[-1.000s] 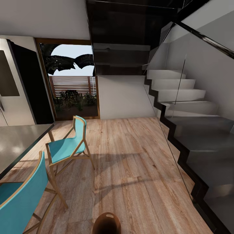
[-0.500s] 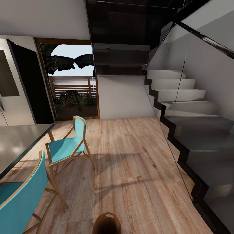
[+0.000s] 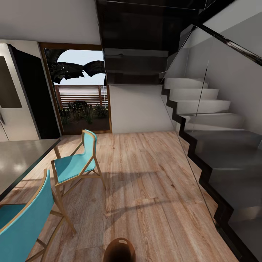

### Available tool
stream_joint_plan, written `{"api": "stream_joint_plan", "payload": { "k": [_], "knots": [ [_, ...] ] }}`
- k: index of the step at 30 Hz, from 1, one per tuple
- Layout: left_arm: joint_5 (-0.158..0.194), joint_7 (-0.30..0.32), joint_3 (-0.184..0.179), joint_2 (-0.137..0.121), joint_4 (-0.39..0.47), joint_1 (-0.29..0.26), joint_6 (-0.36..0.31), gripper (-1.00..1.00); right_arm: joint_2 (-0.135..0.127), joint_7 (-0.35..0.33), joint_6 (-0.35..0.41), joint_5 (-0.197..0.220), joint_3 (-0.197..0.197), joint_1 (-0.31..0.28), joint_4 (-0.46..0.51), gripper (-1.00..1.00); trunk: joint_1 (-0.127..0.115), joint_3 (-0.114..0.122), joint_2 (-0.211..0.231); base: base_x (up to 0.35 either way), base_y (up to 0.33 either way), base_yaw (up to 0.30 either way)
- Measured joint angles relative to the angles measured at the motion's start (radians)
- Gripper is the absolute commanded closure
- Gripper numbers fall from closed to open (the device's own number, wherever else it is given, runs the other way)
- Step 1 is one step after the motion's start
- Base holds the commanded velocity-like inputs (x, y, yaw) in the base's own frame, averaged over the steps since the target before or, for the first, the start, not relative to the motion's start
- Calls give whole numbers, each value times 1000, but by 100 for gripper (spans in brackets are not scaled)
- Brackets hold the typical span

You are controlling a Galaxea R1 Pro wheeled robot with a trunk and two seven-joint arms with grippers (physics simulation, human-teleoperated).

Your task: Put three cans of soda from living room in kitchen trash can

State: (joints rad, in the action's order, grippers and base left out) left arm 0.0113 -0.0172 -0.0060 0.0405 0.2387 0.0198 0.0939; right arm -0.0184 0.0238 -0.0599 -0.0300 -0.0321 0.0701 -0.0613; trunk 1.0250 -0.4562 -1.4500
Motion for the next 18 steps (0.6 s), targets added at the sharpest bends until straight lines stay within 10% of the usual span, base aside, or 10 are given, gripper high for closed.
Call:
{"api": "stream_joint_plan", "payload": {
  "k": [18],
  "knots": [
    [0, 0, 0, 0, 0, 0, 0, -100, 0, 0, 0, 0, 0, 0, 0, -100, 0, 0, 0, 0, 0, 0]
  ]
}}
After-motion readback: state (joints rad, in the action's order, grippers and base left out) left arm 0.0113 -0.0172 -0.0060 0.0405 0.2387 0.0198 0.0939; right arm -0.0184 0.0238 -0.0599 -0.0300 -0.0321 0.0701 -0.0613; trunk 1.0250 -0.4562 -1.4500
